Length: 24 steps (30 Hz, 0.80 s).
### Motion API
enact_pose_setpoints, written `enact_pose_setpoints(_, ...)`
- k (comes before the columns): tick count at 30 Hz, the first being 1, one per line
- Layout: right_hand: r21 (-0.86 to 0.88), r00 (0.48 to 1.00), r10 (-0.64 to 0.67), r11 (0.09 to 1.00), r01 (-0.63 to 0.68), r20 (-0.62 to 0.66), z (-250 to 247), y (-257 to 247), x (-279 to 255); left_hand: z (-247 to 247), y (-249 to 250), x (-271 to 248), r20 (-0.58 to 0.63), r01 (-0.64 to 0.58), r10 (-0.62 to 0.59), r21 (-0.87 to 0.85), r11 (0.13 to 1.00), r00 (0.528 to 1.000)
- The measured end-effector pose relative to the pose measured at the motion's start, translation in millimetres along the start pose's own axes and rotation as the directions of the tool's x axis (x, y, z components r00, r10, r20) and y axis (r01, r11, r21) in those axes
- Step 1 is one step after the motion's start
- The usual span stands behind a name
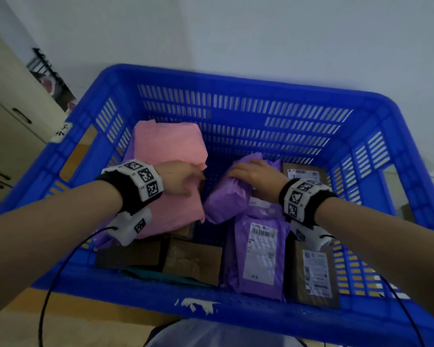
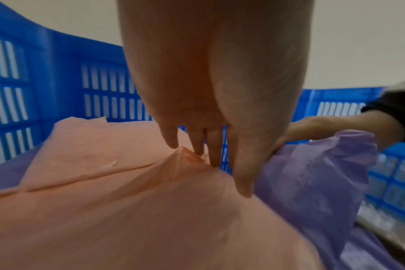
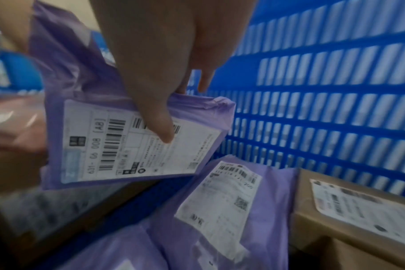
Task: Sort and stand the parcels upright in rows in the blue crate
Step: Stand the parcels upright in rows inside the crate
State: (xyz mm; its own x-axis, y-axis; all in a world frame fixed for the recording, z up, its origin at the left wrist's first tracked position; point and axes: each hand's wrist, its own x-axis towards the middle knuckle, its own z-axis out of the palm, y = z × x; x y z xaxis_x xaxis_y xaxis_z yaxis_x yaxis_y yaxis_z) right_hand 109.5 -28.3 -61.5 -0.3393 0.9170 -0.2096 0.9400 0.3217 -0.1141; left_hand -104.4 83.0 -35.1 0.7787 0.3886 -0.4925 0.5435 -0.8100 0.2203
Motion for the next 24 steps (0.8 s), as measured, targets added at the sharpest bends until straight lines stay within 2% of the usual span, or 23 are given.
enact_pose_setpoints(2,0.177,0.990,0.109,0.980,-0.092,-0.086,-5,12,-10,-8,5,-1,-0.048,0.040,-0.046,-0.133,0.990,0.998)
enact_pose_setpoints(4,0.366,0.958,0.243,0.914,-0.173,-0.154,-12,20,-19,-17,12,-2,-0.108,0.040,-0.073,-0.283,0.958,0.991)
enact_pose_setpoints(7,0.661,0.875,0.443,0.719,-0.217,-0.195,-21,28,-32,-28,17,3,-0.189,0.002,-0.101,-0.462,0.887,0.977)
enact_pose_setpoints(9,0.774,0.833,0.519,0.601,-0.199,-0.189,-29,32,-36,-36,22,7,-0.229,-0.021,-0.158,-0.627,0.778,0.961)
enact_pose_setpoints(10,0.814,0.817,0.548,0.549,-0.189,-0.180,-33,32,-39,-41,26,8,-0.243,-0.034,-0.201,-0.712,0.701,0.949)
enact_pose_setpoints(12,0.893,0.788,0.595,0.427,-0.142,-0.159,-39,34,-44,-48,35,9,-0.282,-0.063,-0.273,-0.792,0.608,0.920)
enact_pose_setpoints(16,0.978,0.751,0.651,0.207,-0.036,-0.110,-48,31,-54,-51,55,14,-0.317,-0.112,-0.307,-0.838,0.535,0.897)
enact_pose_setpoints(21,0.997,0.718,0.694,0.077,-0.010,-0.046,-55,26,-58,-54,77,14,-0.273,-0.170,-0.314,-0.932,0.320,0.909)
enact_pose_setpoints(24,1.000,0.699,0.715,0.003,0.013,-0.011,-55,25,-62,-54,85,14,-0.322,-0.233,-0.324,-0.930,0.285,0.889)
